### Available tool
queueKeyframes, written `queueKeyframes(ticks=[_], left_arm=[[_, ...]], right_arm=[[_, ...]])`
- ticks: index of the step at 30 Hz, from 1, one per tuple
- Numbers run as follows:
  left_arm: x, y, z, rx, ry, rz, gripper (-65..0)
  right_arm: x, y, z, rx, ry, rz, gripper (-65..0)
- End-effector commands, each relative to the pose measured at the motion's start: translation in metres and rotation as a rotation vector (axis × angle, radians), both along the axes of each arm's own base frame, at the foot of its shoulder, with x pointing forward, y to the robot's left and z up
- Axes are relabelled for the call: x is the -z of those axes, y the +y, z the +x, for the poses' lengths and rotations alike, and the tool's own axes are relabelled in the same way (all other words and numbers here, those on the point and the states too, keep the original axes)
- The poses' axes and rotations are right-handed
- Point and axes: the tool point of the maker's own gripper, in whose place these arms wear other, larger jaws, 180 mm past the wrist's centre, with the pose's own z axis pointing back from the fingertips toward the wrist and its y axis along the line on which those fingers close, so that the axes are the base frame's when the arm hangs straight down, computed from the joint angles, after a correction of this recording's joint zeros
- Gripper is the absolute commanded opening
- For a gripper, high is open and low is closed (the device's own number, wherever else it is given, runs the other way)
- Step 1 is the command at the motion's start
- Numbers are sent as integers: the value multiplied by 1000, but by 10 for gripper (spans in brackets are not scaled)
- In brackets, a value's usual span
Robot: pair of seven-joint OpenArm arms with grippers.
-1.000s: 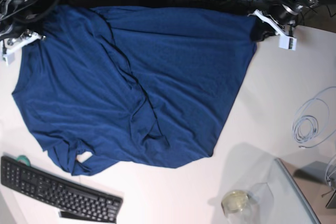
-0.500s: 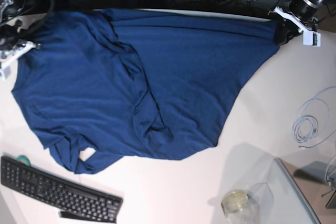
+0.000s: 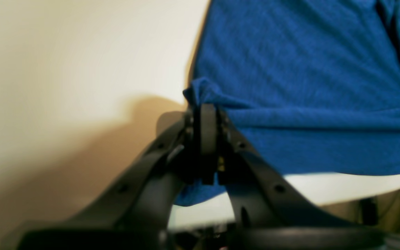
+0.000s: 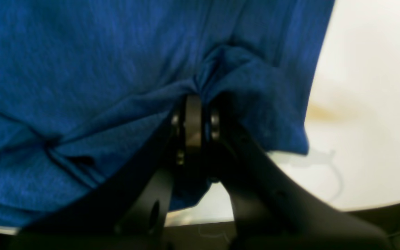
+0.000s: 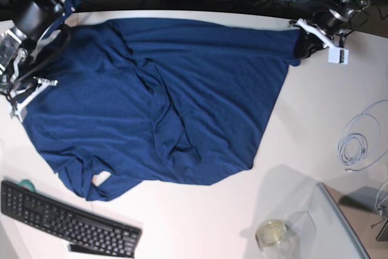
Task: Layout the t-shirt on the table in an organized manner, then fold the t-shirt properly
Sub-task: 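Reach the right gripper into the shirt middle and pinch the fabric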
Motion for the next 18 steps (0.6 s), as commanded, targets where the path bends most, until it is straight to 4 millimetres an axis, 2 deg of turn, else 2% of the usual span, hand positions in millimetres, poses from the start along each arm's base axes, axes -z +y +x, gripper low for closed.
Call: queueKeyframes(ticks=[1, 4, 6, 8, 11, 13, 14, 16, 18], left_arm=[[-8, 2, 9, 5, -39, -4, -650], [-9, -6, 27, 17, -59, -14, -650], [-9, -11, 36, 15, -65, -14, -650], [-8, -16, 42, 16, -65, -15, -650], [-8, -23, 55, 17, -74, -18, -650], [-8, -26, 65, 19, -78, -23, -650], [-10, -28, 72, 22, -90, -25, -650], [-14, -31, 80, 27, -107, -30, -650], [-16, -32, 82, 28, -113, -30, -650]], right_arm=[[-9, -4, 21, -3, -44, -13, -645], [-8, 1, 42, -25, -63, -9, -641], [-12, -5, 49, -36, -62, -30, -615], [-19, -9, 57, -39, -71, -48, -507], [-31, -21, 70, -41, -97, -87, -272], [-41, -33, 79, -36, -123, -118, -158], [-45, -36, 82, -34, -134, -126, -140], [-55, -42, 87, -28, -156, -149, -147], [-72, -51, 82, -38, -178, -211, -149]])
